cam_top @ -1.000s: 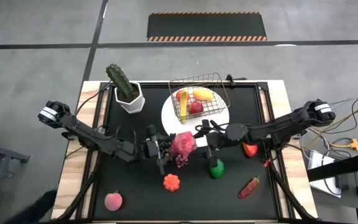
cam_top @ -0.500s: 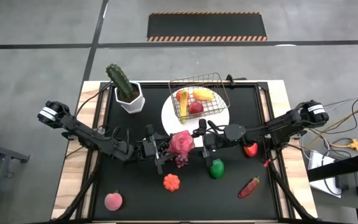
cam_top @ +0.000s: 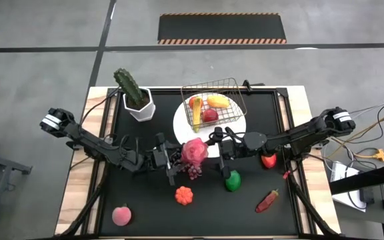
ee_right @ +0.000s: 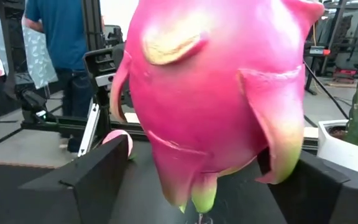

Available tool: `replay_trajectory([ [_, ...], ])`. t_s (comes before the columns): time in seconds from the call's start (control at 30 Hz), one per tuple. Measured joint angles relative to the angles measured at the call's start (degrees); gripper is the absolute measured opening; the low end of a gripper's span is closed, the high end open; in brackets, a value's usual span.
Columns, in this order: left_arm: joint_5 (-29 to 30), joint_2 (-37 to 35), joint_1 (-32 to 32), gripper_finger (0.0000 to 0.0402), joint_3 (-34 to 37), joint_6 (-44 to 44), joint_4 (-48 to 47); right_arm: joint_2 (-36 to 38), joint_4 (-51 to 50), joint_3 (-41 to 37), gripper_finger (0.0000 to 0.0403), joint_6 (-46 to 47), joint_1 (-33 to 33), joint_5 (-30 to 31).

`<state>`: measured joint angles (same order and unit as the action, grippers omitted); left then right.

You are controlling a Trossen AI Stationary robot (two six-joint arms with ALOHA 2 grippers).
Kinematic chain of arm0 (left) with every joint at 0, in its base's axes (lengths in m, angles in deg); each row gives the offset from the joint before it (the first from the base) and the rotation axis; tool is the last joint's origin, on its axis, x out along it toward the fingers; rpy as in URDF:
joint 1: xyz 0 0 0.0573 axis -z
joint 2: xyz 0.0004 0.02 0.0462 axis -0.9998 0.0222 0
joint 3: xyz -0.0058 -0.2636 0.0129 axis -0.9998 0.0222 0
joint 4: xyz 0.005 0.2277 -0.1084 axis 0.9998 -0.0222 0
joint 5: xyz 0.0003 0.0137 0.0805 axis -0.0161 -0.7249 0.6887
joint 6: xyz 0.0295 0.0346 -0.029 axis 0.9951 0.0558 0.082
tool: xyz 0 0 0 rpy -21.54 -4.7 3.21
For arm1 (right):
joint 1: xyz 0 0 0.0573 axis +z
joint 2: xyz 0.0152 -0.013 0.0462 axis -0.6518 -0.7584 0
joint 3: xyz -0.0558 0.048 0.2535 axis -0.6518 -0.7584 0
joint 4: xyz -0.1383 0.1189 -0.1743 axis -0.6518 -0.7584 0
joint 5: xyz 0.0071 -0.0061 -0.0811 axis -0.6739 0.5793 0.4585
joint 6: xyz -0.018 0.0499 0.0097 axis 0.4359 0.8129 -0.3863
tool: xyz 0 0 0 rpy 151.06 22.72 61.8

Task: Build produce basket
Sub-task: Put the red dragonfruit into the wire basket

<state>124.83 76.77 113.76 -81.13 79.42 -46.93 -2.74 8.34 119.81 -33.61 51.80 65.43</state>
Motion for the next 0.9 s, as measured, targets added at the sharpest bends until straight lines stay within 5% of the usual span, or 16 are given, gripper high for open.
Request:
replay_trajectory([
  [0.2, 0.45, 0.01, -0.61, 0.0242, 0.07, -0.06, -0.19, -0.29, 1.16, 0.18, 0.0357, 3.23, -0.28, 0.32],
  [0.47, 1.94, 0.07, -0.74, 0.0242, 0.07, -0.63, -0.12, -0.33, 1.24, 0.29, 0.0325, 4.84, -0.42, 3.52],
  [0.67, 2.44, 0.11, -0.76, 0.0246, 0.11, -0.77, 0.73, -0.33, 1.58, 0.29, 0.0255, 4.79, -0.39, 5.26],
  [0.9, 6.54, 0.23, -0.67, 0.0301, -0.02, -2.47, 0.77, -0.33, 1.4, 0.4, 0.0155, 3.8, -0.47, 5.46],
])
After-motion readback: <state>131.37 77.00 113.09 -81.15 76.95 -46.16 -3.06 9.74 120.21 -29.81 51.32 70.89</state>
